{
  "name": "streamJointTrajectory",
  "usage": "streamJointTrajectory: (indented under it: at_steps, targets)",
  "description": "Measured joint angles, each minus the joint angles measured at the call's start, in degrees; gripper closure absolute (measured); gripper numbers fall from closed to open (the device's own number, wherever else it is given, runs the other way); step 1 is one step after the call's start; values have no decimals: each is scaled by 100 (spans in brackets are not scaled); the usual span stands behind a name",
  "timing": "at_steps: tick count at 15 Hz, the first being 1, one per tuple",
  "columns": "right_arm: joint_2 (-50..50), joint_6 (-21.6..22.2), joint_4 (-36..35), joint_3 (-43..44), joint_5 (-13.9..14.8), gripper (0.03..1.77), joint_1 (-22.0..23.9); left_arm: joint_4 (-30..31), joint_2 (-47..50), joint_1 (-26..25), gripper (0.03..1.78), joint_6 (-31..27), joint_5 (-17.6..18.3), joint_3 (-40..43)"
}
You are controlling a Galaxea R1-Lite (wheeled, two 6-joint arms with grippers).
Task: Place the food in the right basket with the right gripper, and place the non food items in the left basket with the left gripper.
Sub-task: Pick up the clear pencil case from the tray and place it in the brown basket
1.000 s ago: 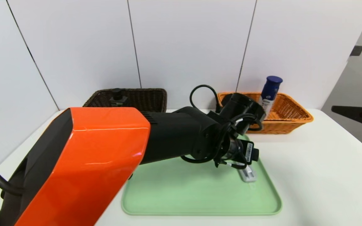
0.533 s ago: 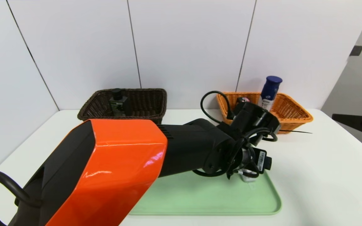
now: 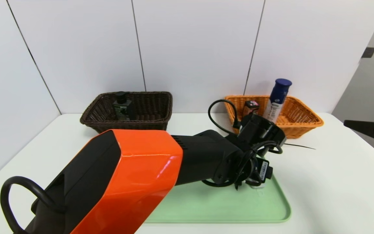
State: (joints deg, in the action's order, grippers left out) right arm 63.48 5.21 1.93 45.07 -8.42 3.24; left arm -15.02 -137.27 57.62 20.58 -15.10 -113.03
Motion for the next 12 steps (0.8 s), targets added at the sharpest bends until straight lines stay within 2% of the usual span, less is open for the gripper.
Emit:
streamJointTrajectory:
  at_steps: [12]
  targets:
    - [-22, 2, -6, -76, 5, 11, 4, 162, -215, 12, 12, -308, -297, -1]
